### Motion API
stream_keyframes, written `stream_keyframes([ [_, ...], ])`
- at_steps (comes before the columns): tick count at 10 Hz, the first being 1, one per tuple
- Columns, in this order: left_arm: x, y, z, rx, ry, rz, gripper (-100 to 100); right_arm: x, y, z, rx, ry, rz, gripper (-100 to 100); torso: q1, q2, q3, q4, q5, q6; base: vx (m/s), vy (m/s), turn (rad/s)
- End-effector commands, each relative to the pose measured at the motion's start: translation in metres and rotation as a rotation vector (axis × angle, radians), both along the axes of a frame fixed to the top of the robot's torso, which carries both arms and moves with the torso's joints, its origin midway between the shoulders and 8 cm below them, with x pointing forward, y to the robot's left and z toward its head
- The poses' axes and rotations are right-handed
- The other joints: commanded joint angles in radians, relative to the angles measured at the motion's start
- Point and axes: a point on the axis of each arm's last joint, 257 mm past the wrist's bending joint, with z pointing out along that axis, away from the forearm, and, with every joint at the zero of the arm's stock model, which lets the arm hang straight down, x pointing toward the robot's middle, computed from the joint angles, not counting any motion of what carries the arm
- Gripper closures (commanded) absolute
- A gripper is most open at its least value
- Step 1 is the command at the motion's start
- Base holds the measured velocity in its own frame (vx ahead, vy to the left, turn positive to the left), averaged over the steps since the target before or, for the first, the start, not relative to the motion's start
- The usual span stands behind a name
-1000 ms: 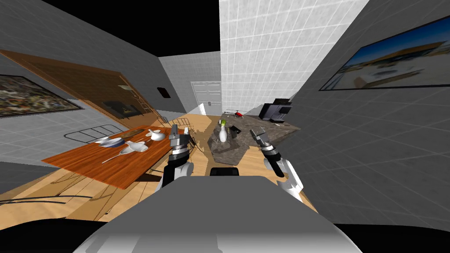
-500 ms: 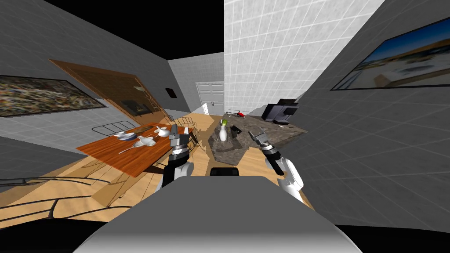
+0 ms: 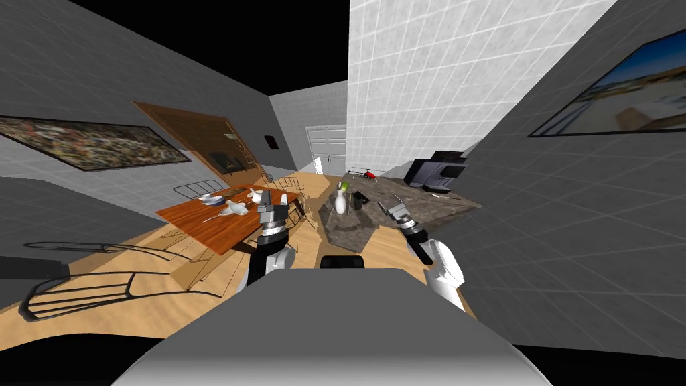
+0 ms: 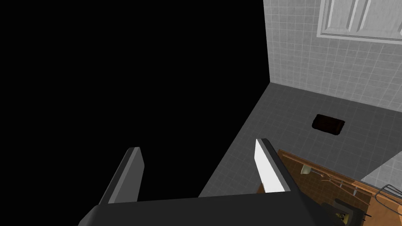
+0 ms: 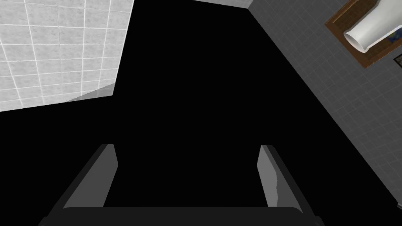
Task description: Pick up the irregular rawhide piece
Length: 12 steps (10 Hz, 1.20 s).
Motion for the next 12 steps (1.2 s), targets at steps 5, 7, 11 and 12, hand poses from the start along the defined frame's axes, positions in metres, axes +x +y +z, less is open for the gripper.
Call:
stream_keyframes([
  [5, 0.000, 0.000, 0.000, 0.000, 0.000, 0.000, 0, 0.014, -0.013, -0.027, -0.223, 0.009, -0.085, -100, -0.002, 0.000, 0.000, 0.000, 0.000, 0.000, -0.030, -0.057, 0.145],
  [7, 0.000, 0.000, 0.000, 0.000, 0.000, 0.000, 0, 0.020, -0.021, -0.040, -0.327, 0.014, -0.121, -100, 0.000, 0.000, 0.000, 0.000, 0.000, -0.001, -0.024, -0.048, 0.215],
  [11, 0.000, 0.000, 0.000, 0.000, 0.000, 0.000, 0, 0.030, -0.036, -0.064, -0.519, 0.022, -0.180, -100, -0.002, 0.000, 0.000, 0.000, 0.000, -0.001, -0.033, -0.063, 0.185],
  [12, 0.000, 0.000, 0.000, 0.000, 0.000, 0.000, 0, 0.030, -0.036, -0.066, -0.532, 0.028, -0.181, -100, -0.002, 0.000, 0.000, 0.000, 0.000, 0.000, -0.007, -0.022, -0.042],
])
